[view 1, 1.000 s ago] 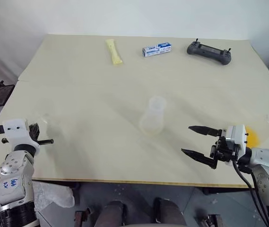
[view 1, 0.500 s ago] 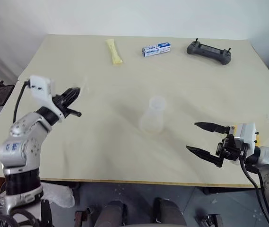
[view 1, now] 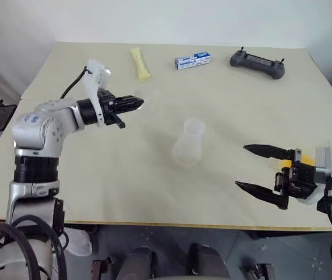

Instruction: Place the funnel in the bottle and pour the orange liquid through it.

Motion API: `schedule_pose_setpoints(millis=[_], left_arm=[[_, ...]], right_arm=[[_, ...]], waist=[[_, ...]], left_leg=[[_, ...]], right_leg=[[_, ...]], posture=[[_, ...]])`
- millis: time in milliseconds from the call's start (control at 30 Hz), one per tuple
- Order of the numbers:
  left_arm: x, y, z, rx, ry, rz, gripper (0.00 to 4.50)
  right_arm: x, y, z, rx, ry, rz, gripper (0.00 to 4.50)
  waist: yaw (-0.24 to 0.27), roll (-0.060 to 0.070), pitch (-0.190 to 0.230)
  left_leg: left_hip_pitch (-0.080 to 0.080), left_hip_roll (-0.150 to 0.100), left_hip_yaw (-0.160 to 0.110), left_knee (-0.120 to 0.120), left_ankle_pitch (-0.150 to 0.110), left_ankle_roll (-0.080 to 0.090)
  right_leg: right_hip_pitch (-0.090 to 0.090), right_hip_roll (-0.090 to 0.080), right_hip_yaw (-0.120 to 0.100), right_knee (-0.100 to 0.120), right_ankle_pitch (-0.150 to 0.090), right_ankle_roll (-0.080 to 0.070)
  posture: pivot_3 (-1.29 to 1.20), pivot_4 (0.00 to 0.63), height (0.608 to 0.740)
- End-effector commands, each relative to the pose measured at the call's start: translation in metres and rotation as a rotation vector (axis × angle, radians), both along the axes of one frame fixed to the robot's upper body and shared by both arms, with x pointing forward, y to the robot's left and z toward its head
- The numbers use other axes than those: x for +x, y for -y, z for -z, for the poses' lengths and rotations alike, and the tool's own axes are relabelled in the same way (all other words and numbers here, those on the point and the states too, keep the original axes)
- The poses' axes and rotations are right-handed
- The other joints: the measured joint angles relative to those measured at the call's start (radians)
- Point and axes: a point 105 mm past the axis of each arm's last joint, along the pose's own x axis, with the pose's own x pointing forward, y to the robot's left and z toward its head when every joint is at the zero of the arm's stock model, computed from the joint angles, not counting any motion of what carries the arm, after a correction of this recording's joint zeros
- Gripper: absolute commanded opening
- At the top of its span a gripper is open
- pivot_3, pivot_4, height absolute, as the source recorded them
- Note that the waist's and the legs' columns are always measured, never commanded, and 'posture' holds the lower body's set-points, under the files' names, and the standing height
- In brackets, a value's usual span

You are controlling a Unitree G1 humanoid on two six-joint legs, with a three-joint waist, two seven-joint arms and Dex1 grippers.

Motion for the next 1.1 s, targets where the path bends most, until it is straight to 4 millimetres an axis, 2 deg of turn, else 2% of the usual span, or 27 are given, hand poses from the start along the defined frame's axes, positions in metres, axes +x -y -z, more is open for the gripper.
schedule_pose_setpoints(millis=[33,167,433,767,900,1100], left_arm=[[-0.009,0.016,-0.017,0.036,-0.036,0.109,0.07],[-0.019,0.024,-0.023,0.096,-0.121,0.199,0.07],[-0.019,0.031,-0.046,0.127,-0.200,0.288,0.07],[-0.026,0.041,-0.055,0.177,-0.308,0.412,0.07],[-0.025,0.044,-0.056,0.207,-0.323,0.439,0.07],[-0.029,0.054,-0.061,0.230,-0.353,0.498,0.07]], right_arm=[[-0.002,-0.006,-0.010,0.014,0.061,0.000,4.50],[-0.002,-0.009,-0.008,0.020,0.064,0.016,4.50],[0.000,-0.012,-0.005,0.027,0.071,0.033,4.50],[0.008,0.000,-0.005,0.033,0.078,0.089,4.50],[0.008,0.000,-0.005,0.036,0.083,0.103,4.50],[0.007,-0.001,-0.001,0.041,0.084,0.123,4.50]], waist=[[0.001,0.000,0.000],[-0.002,0.000,0.000],[-0.002,0.000,0.001],[-0.002,0.000,0.001],[-0.002,0.000,0.001],[-0.002,-0.001,0.002]], left_leg=[[0.000,0.000,0.000,0.000,0.000,0.000],[-0.001,0.000,0.000,0.000,0.000,0.000],[-0.001,0.001,0.001,0.001,0.000,0.000],[-0.005,0.001,0.001,0.002,0.000,0.000],[-0.017,0.000,0.002,0.006,0.000,0.001],[-0.017,0.000,0.003,0.006,0.001,0.001]], right_leg=[[0.000,0.000,0.000,0.000,0.000,0.000],[-0.001,0.000,0.000,0.000,0.000,0.000],[-0.001,0.002,0.002,0.000,0.000,0.000],[-0.005,0.002,0.001,0.000,0.000,0.000],[-0.016,0.001,0.002,0.006,0.000,0.001],[-0.017,0.002,0.003,0.007,0.000,0.001]], posture=[[0.00,0.150,0.740],[0.00,0.150,0.740],[0.00,0.150,0.740],[0.00,0.150,0.740],[0.00,0.150,0.740],[0.00,0.150,0.740]])
